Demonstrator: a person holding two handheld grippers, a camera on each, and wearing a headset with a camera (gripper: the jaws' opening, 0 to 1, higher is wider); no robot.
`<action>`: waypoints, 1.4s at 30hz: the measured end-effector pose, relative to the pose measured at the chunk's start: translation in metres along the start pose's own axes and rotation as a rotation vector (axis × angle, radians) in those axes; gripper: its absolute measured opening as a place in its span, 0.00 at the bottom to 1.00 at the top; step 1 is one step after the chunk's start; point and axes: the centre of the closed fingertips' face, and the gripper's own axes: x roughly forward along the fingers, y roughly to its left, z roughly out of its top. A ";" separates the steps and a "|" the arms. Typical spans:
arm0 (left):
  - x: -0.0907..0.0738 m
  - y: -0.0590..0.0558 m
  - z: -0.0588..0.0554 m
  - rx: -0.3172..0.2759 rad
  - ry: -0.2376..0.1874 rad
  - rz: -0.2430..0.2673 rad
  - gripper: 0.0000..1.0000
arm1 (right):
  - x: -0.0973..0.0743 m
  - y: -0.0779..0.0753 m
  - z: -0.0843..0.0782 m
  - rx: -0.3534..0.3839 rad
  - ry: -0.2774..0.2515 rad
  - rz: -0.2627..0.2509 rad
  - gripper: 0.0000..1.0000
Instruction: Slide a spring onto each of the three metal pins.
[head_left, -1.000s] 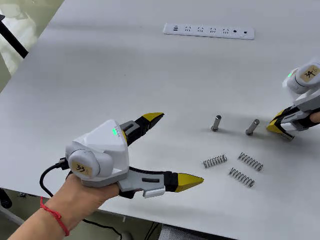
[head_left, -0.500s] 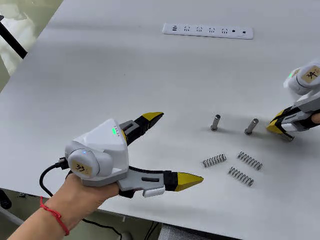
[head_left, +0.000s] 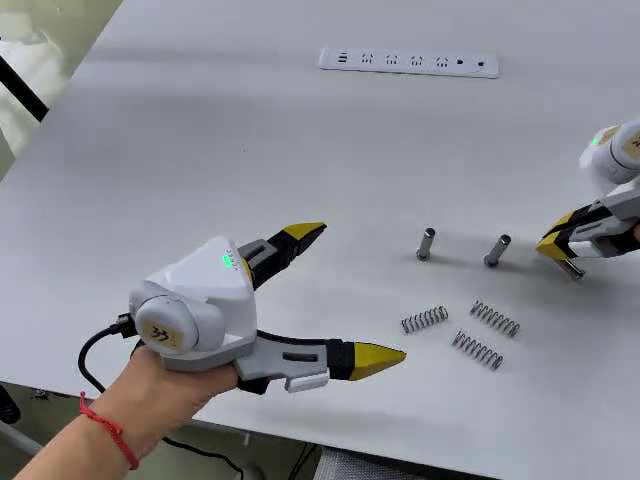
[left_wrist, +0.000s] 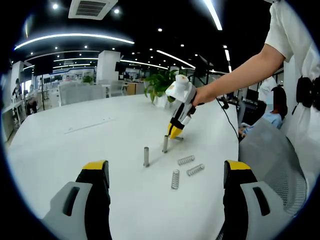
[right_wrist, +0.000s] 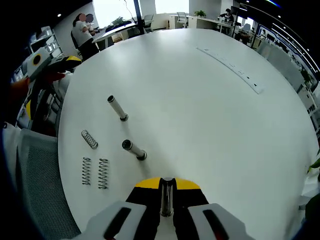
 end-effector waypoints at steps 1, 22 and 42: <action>0.000 0.000 0.000 0.001 0.000 0.000 0.94 | -0.002 0.000 0.001 -0.001 -0.004 -0.002 0.04; 0.005 -0.006 0.007 0.013 -0.001 -0.014 0.94 | -0.035 -0.002 -0.017 0.042 -0.098 -0.041 0.04; 0.007 -0.010 0.010 0.019 0.005 -0.024 0.94 | -0.044 0.000 -0.028 0.086 -0.179 -0.076 0.03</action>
